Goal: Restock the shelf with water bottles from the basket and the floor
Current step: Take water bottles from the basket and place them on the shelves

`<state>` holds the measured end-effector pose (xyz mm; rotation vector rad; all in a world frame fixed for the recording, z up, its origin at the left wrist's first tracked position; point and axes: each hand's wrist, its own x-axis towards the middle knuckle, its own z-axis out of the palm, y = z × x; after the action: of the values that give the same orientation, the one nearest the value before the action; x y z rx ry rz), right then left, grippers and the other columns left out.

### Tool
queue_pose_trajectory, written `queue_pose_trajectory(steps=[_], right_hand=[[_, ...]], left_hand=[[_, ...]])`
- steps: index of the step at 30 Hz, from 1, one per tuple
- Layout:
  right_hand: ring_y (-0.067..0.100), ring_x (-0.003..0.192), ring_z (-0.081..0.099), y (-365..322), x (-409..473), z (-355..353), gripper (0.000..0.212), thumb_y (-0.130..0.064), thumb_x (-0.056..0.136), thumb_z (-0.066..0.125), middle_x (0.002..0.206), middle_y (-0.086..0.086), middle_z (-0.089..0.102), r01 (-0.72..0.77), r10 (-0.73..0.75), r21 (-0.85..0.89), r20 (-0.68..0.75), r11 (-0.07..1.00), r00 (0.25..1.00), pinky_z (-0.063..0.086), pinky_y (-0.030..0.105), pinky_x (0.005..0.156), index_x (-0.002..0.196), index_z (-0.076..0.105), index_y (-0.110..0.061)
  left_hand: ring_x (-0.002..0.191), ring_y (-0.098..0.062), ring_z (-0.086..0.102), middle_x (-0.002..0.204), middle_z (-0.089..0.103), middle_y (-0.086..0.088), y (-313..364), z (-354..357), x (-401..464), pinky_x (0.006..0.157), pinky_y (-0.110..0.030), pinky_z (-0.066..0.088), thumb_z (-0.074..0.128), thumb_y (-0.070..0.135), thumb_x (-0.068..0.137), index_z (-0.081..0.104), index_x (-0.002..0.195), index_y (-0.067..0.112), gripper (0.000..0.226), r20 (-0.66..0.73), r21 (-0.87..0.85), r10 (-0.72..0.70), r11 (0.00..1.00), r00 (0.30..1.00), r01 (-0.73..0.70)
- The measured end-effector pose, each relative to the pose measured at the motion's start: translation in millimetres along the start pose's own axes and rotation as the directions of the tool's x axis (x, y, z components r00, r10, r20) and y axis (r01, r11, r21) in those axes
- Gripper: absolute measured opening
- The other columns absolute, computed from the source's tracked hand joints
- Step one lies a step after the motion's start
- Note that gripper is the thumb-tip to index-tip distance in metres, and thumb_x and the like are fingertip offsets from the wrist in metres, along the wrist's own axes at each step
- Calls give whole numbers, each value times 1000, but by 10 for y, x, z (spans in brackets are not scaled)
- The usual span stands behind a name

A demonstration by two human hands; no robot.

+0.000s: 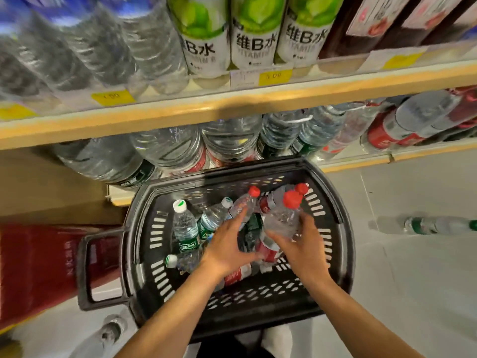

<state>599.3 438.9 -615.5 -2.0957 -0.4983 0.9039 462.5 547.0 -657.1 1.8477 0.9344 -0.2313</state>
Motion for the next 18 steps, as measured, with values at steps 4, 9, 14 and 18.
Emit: queue_pose_trajectory(steps=[4,9,14,18], right_hand=[[3,90,66,-345,-60,273,53,-28,70,79,103,-5,67,-3,-9,102,115,995,993,56,25,79,113,50,-18],[-8,87,57,-319,60,610,43,-23,76,74,97,-21,56,-79,37,143,272,987,961,50,7,74,106,45,-27],[3,100,57,204,472,886,47,-23,75,76,112,-8,60,-127,106,80,221,989,969,44,10,81,114,50,-24],[21,111,53,545,895,1202,67,-26,70,79,121,6,57,-150,154,-38,121,988,981,43,30,94,125,47,-7]], left_hand=[[112,4,51,120,52,28,100,-143,-63,90,-3,36,86,32,59,33,136,36,93,-70,-169,20,985,997,-32],[95,-8,61,100,63,12,-348,-363,-127,72,-8,43,85,27,60,52,117,24,66,-195,-157,-176,977,965,146],[93,-16,63,98,66,12,-968,-462,-122,79,-32,50,81,40,50,50,110,30,68,-186,-155,-376,923,908,351],[95,-16,63,103,66,11,-1240,-356,-71,82,-37,51,74,55,45,51,110,34,72,-149,-120,-405,913,902,390]])
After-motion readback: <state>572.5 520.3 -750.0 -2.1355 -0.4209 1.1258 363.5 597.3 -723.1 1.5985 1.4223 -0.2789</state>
